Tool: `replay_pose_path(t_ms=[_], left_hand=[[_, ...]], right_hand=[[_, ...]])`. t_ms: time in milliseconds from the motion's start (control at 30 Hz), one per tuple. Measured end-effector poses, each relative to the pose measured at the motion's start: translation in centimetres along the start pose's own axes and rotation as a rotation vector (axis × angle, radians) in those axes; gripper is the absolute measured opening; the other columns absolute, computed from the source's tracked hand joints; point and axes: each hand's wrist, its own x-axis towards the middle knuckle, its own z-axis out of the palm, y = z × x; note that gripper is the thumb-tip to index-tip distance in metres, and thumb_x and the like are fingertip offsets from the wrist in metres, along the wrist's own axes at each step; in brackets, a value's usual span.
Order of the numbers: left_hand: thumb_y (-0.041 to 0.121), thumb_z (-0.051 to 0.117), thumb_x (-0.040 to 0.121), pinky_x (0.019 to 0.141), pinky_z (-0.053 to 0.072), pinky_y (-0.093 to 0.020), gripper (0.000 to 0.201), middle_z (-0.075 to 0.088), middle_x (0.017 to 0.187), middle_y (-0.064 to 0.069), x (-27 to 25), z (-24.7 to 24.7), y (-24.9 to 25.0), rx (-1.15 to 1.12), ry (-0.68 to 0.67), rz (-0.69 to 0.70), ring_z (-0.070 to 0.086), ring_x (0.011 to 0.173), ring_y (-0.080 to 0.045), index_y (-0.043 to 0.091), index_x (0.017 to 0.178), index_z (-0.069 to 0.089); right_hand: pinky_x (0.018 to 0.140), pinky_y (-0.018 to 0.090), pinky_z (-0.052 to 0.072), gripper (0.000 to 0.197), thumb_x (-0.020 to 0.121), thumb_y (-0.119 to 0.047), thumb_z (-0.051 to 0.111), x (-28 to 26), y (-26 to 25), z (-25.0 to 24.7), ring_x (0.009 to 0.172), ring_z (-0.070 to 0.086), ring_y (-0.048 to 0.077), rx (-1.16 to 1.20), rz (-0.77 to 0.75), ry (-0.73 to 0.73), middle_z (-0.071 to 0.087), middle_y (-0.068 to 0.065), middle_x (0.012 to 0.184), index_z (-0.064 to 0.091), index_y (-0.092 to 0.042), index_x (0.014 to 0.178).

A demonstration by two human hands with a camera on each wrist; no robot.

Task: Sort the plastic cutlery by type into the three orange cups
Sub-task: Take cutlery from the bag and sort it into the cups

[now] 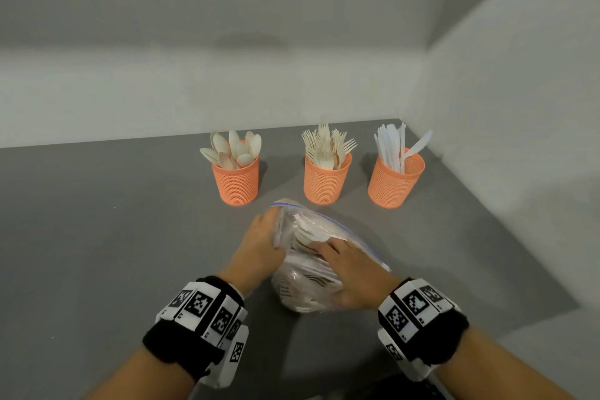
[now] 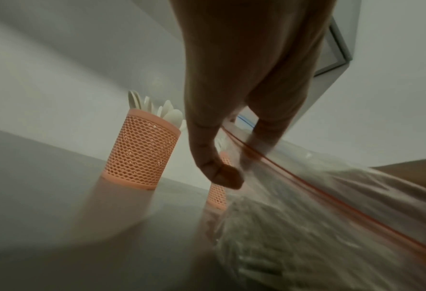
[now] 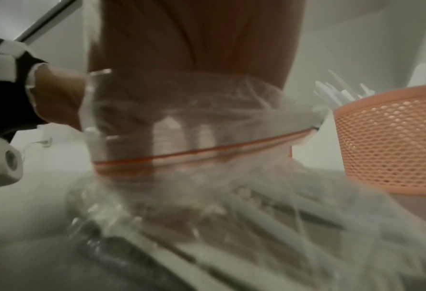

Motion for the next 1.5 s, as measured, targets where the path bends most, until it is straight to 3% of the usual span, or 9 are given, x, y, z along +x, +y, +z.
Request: replay_pose_path(t_ms=[167,333,533,667,800,1000,1167,1300,1500], left_hand=[[0.005,0.055,0.086,0.09,0.042,-0.027,0.058,0.053,0.122,-0.009,-1.0,0.1,-1.5,0.171,-0.105,-0.106,0.054,0.111,-0.025,0.022,0.137,0.032],[0.002,0.057,0.085,0.092,0.048,-0.037,0.042,0.06,0.106,-0.001,-1.5,0.0,-0.3,-0.252,-0.027,-0.126,0.059,0.098,-0.016,0.023,0.121,0.045],[-0.013,0.031,0.082,0.046,0.045,-0.02,0.041,0.06,0.08,-0.004,-1.6,-1.3,1.0,-0.697,-0.106,-0.39,0.057,0.062,-0.014,0.013,0.103,0.055],[0.02,0.068,0.072,0.068,0.054,-0.031,0.045,0.065,0.104,-0.005,-1.5,-1.7,-0.3,-0.592,-0.216,-0.428,0.064,0.088,-0.02,0.016,0.115,0.055],[-0.001,0.059,0.072,0.093,0.047,-0.034,0.054,0.063,0.114,-0.009,-1.2,-0.5,-1.6,-0.022,-0.205,-0.243,0.059,0.105,-0.025,0.015,0.123,0.053],[-0.016,0.037,0.08,0.054,0.044,-0.029,0.032,0.057,0.065,-0.011,-0.8,0.1,0.3,-0.538,0.026,-0.384,0.051,0.057,-0.021,0.008,0.086,0.058],[0.001,0.044,0.078,0.063,0.052,-0.032,0.024,0.066,0.075,-0.014,-0.5,-0.5,1.1,-1.059,-0.215,-0.595,0.061,0.066,-0.024,0.001,0.091,0.064],[-0.007,0.055,0.048,0.058,0.052,-0.027,0.063,0.061,0.087,-0.015,-0.6,0.7,0.6,-0.953,-0.308,-0.569,0.059,0.071,-0.023,0.002,0.11,0.055],[-0.021,0.046,0.055,0.047,0.048,-0.023,0.056,0.059,0.08,-0.013,-1.0,1.7,0.1,-0.9,-0.224,-0.469,0.057,0.062,-0.02,0.013,0.099,0.054]], right_hand=[[0.11,0.033,0.028,0.094,0.069,-0.059,0.067,-0.5,-0.3,-0.2,0.126,0.039,0.021,-0.072,-0.021,-0.017,0.041,0.004,0.135,0.024,-0.018,0.142],[0.102,0.033,0.036,0.072,0.075,-0.056,0.06,-0.5,-1.1,0.2,0.113,0.045,0.023,-0.148,-0.008,0.022,0.046,0.008,0.125,0.039,-0.01,0.126],[0.092,0.034,0.043,0.054,0.079,-0.035,0.059,0.7,-1.1,-0.5,0.11,0.054,0.027,-0.114,0.067,0.005,0.055,0.009,0.121,0.043,-0.008,0.123],[0.085,0.033,0.043,0.048,0.08,-0.026,0.058,1.3,0.1,-2.3,0.108,0.054,0.029,0.009,0.139,-0.092,0.057,0.011,0.123,0.045,-0.008,0.123],[0.079,0.024,0.031,0.049,0.08,-0.031,0.061,1.3,0.3,-2.9,0.1,0.05,0.022,0.096,0.127,-0.121,0.056,0.009,0.12,0.046,-0.009,0.121],[0.071,0.027,0.036,0.041,0.074,-0.036,0.062,0.9,-0.5,-1.9,0.083,0.051,0.021,0.129,0.164,0.005,0.061,0.007,0.098,0.052,-0.009,0.104],[0.074,0.023,0.034,0.026,0.084,-0.018,0.057,-0.1,0.5,-2.8,0.088,0.05,0.018,0.311,0.237,-0.008,0.058,0.005,0.099,0.057,-0.006,0.107],[0.088,0.028,0.042,0.036,0.085,-0.036,0.061,-0.1,0.3,-2.0,0.099,0.055,0.017,0.385,0.202,-0.026,0.061,0.001,0.106,0.057,-0.012,0.112],[0.097,0.034,0.042,0.052,0.082,-0.042,0.059,0.0,0.0,-0.5,0.114,0.055,0.025,0.153,0.223,0.094,0.06,0.005,0.124,0.049,-0.014,0.126]])
